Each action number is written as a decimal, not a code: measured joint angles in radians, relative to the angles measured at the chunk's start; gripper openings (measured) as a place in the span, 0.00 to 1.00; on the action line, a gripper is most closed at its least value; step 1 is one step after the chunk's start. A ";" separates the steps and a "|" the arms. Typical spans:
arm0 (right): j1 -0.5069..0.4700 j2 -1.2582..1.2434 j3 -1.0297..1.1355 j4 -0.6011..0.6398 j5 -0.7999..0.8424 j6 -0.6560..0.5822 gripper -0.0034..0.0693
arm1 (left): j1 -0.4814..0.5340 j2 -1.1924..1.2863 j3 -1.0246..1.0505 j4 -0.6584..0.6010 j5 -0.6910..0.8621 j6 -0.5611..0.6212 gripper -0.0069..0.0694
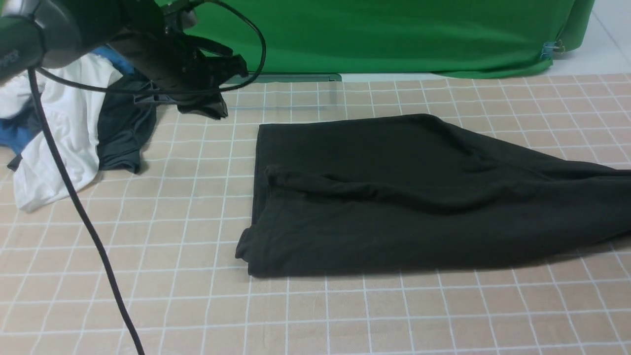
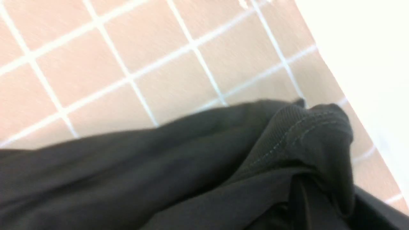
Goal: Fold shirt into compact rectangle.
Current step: 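Fold the black garment in half by bringing its near edge over to the far edge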
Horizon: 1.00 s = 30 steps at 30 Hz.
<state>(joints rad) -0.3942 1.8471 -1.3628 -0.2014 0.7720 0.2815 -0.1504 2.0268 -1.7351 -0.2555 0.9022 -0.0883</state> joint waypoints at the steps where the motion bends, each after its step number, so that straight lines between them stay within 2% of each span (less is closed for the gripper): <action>1: 0.002 0.000 0.000 0.000 -0.003 0.000 0.14 | 0.000 0.000 -0.003 -0.013 0.024 0.014 0.11; 8: 0.007 0.001 -0.001 -0.001 -0.015 0.000 0.15 | -0.001 0.002 -0.009 -0.094 0.282 0.113 0.11; 12: 0.007 0.001 -0.001 -0.001 -0.016 0.000 0.15 | -0.020 0.002 -0.009 -0.093 0.307 0.141 0.16; 16: 0.007 0.001 -0.001 -0.002 -0.016 0.000 0.15 | -0.069 0.005 -0.009 -0.071 0.291 0.144 0.31; 19: 0.007 0.001 -0.001 -0.002 -0.015 0.000 0.15 | -0.117 0.019 -0.009 -0.008 0.236 0.149 0.48; 21: 0.007 0.001 -0.001 -0.002 -0.014 -0.001 0.15 | -0.131 0.026 -0.009 0.019 0.213 0.149 0.55; 22: 0.007 0.001 -0.002 -0.002 -0.009 -0.001 0.16 | -0.145 0.036 -0.009 0.043 0.174 0.156 0.64; 25: 0.007 0.001 -0.003 -0.003 -0.005 -0.002 0.16 | -0.149 0.053 -0.009 0.060 0.139 0.213 0.77; 30: 0.007 0.001 -0.003 -0.004 -0.001 -0.003 0.16 | -0.149 0.075 -0.009 0.025 0.132 0.326 0.82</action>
<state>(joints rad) -0.3872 1.8480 -1.3658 -0.2055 0.7711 0.2783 -0.2996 2.1015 -1.7439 -0.2310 1.0347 0.2372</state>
